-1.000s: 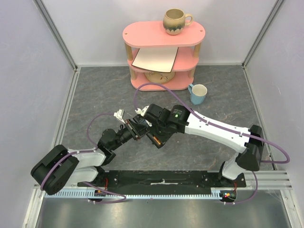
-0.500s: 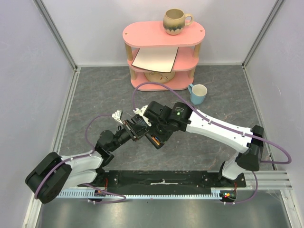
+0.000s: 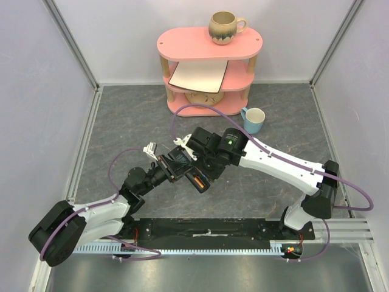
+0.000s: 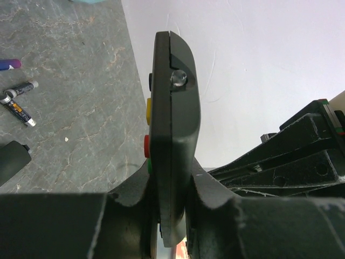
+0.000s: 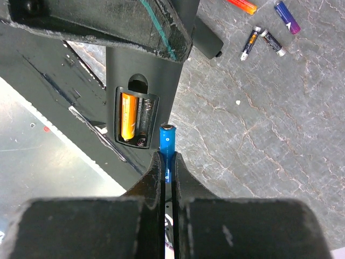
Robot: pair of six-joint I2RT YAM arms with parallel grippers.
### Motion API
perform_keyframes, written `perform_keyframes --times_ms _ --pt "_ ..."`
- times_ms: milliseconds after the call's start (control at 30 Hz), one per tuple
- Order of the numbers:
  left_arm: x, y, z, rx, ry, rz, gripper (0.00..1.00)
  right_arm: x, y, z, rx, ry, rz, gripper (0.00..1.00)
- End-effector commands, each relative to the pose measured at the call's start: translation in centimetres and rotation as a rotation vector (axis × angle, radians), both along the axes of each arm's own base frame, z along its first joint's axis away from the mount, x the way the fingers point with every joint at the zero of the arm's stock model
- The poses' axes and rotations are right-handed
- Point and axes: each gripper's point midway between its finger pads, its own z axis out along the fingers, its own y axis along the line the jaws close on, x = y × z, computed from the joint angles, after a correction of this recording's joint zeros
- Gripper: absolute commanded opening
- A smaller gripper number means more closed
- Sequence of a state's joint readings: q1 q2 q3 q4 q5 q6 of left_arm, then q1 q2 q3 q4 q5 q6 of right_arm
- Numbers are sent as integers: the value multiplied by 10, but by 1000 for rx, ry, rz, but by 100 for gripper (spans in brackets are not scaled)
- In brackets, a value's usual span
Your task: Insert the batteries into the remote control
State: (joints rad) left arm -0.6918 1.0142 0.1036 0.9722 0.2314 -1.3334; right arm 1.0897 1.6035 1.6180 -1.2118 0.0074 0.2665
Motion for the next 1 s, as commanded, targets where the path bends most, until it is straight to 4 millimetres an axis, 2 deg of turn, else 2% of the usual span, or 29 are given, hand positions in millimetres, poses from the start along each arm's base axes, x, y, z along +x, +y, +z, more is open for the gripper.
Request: perform_keyframes --times_ms 0,100,367,633,967 --pt "6 0 17 -26 -43 25 2 -4 1 12 18 -10 24 0" --pt "9 1 15 -22 -36 42 2 -12 5 12 30 16 46 0" --pt "12 1 17 -16 -39 55 2 -20 11 6 24 33 61 0" --pt "6 2 26 -41 -70 38 2 -20 8 -13 -9 43 53 0" --pt "-5 1 32 -73 -99 -10 2 -12 16 -12 2 16 43 0"
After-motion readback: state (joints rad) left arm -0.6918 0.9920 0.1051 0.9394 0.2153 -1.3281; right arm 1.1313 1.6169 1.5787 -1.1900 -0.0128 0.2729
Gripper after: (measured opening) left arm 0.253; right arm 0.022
